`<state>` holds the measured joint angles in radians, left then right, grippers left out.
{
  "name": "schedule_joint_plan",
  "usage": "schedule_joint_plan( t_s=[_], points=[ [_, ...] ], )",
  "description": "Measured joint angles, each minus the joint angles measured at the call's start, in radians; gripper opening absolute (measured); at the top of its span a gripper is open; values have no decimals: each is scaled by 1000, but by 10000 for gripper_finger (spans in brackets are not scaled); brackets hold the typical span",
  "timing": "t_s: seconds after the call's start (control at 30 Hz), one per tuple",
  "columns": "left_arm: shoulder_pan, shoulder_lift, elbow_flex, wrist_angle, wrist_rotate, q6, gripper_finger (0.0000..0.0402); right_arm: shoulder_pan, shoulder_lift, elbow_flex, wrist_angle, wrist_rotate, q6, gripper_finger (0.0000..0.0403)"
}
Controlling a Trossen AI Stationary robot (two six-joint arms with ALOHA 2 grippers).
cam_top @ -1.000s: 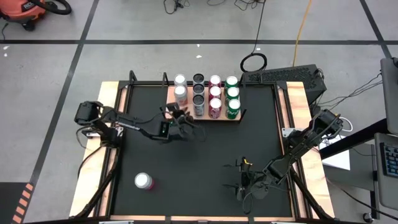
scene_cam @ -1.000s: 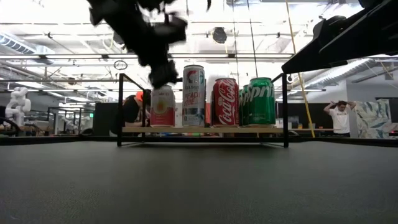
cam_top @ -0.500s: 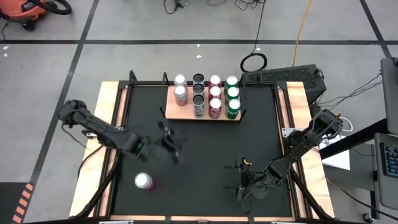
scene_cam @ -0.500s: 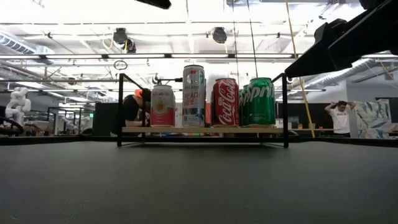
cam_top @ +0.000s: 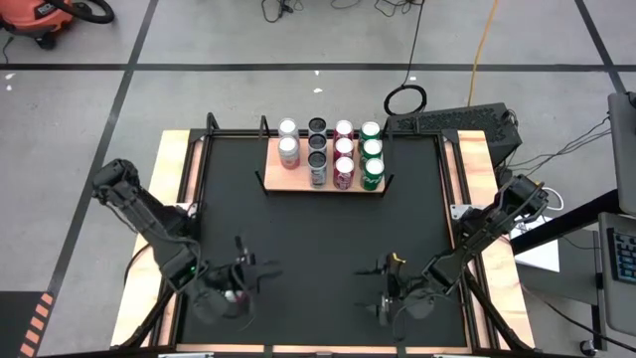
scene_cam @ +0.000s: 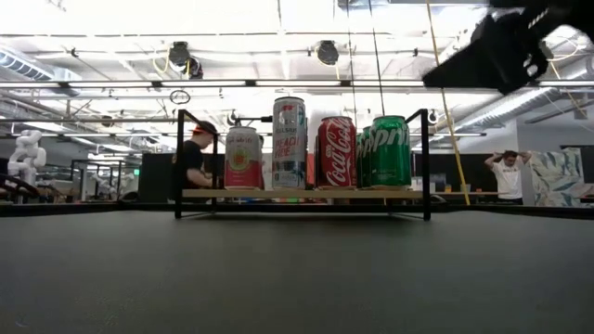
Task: Place canned beverage on shelf
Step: Put the pink soda can on the shelf
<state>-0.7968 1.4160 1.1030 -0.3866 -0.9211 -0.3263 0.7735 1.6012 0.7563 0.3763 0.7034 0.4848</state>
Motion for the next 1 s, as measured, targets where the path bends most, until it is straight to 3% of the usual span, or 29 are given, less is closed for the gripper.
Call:
schedule_joint_plan(
  t_s=[0.27, 0.43, 0.6, 0.77, 1.0],
  points=[
    [-124, 1, 0, -14, 12, -118, 99, 38, 24, 0, 182, 5, -107, 366],
    [-148, 0, 0, -108, 104, -203, 99, 40, 99, 0, 311, 2, -138, 366],
    [-137, -24, 0, -226, 233, -356, 108, 40, 174, 30, 330, 2, -132, 366],
    [-119, -53, 0, -373, 375, -531, 145, 37, 240, 82, 331, 2, -153, 366],
    [-93, -63, 37, -524, 574, -586, 235, 20, 306, 127, 331, 2, -225, 366]
  ],
)
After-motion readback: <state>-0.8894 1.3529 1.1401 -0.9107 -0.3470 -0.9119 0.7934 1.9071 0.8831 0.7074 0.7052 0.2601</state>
